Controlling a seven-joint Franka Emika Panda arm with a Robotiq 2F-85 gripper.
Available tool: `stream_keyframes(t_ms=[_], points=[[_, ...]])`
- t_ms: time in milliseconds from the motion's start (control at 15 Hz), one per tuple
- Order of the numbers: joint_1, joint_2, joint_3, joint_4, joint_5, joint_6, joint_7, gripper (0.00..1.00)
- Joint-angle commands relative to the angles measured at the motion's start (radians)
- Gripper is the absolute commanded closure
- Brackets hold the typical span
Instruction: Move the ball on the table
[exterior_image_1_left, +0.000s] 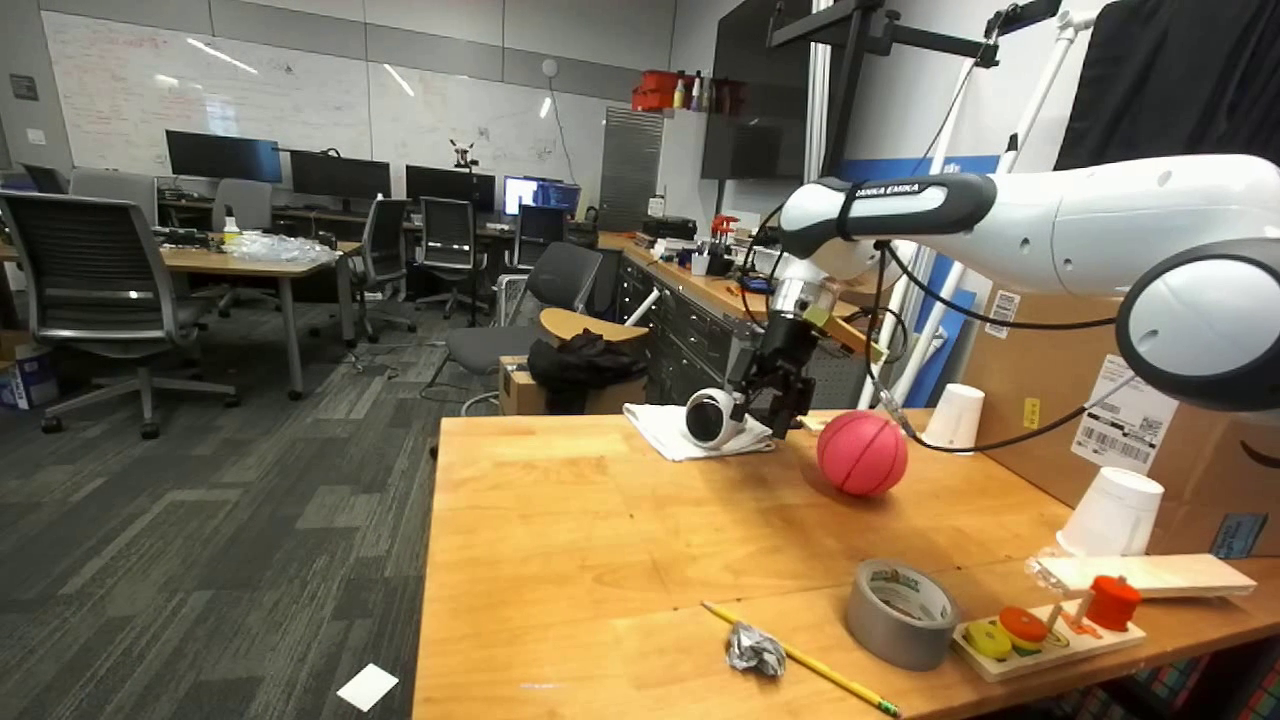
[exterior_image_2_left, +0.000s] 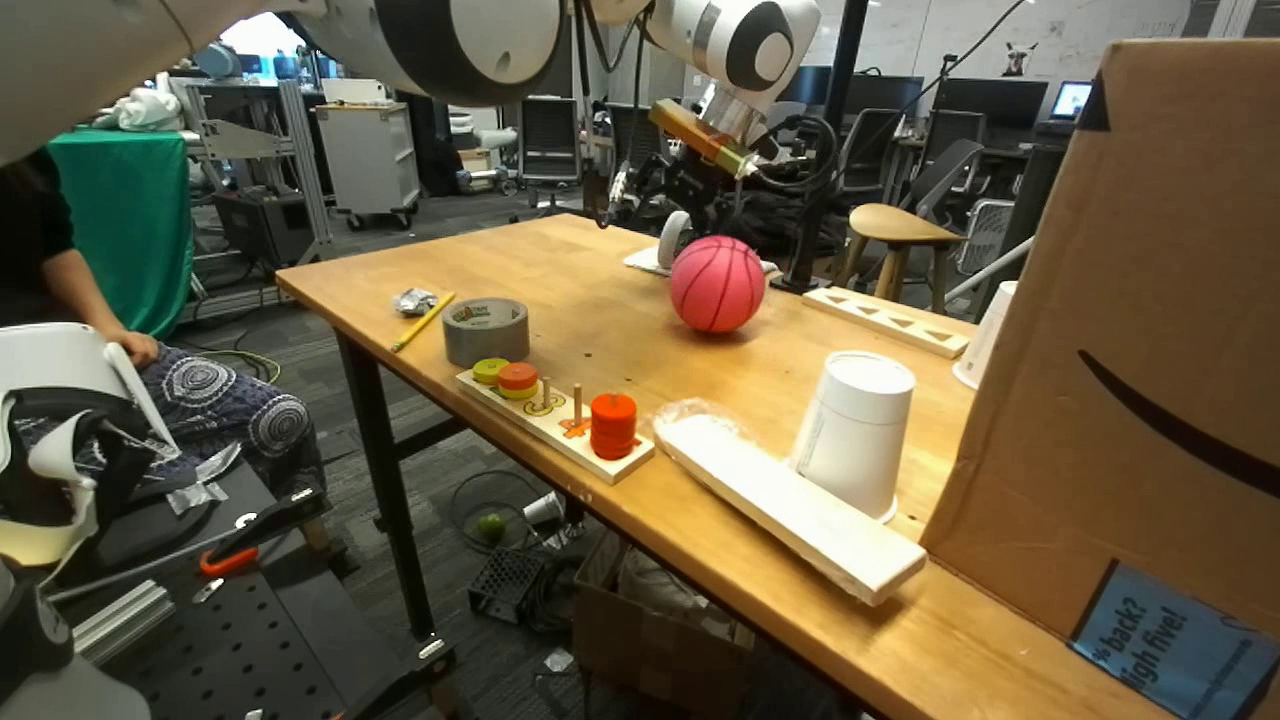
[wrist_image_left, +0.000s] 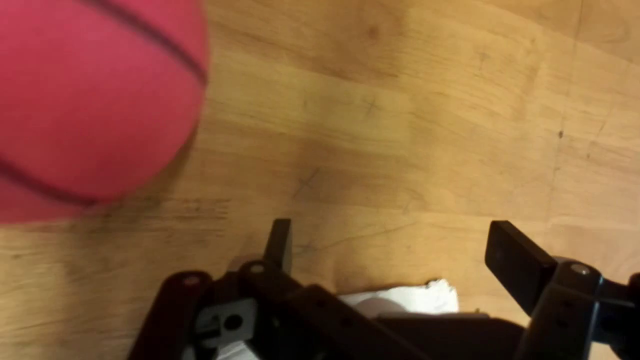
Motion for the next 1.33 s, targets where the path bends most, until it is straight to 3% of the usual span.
stream_keyframes(t_ms=[0,333,533,1000,1267], points=[[-0.016,-0.050,-0.082,0.013,-0.073,0.002,0.074,0.00],[-0.016,-0.118,-0.190,0.025,-0.170,-0.006,0.212,0.00],[0.000,-0.125,-0.206,0.024,-0.192,-0.029,0.264,0.00],[0.004,-0.089,-0.076,-0.002,-0.025,-0.060,0.236,0.00],[0.045,-0.054,-0.002,-0.002,0.008,-0.122,0.206,0.00]])
